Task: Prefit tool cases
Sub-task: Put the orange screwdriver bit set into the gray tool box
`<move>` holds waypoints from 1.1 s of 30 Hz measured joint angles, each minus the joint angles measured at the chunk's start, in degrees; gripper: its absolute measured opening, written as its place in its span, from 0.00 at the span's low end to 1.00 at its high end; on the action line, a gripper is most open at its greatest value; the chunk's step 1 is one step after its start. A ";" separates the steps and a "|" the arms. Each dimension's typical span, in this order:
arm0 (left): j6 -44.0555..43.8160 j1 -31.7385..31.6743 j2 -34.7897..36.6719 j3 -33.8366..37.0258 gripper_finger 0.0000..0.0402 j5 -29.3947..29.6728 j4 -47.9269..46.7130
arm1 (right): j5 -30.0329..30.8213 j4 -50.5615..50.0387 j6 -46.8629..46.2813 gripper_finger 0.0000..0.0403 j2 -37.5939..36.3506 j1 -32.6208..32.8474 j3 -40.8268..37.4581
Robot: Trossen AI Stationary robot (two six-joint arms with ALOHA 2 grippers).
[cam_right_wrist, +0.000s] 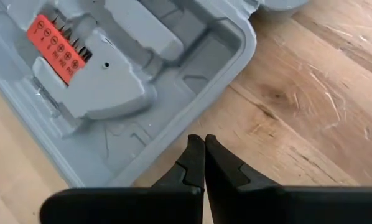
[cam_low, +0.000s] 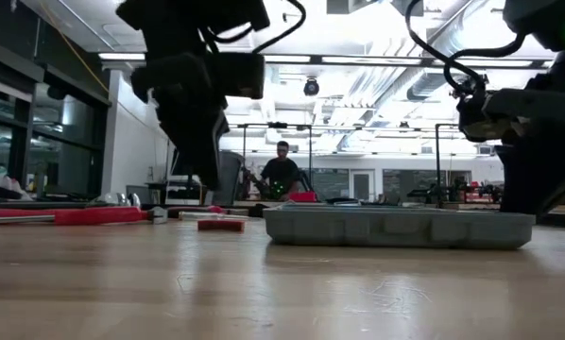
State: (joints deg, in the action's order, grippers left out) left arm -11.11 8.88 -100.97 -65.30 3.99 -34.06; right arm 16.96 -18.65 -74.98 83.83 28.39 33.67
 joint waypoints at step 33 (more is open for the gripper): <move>14.31 -8.69 -4.16 -0.03 0.48 -6.86 2.07 | 0.44 -0.36 1.09 0.00 -0.02 0.56 0.00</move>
State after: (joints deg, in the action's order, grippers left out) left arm 3.20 0.19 -105.13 -65.33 -2.87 -32.00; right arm 17.40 -19.01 -73.89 83.81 28.95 33.67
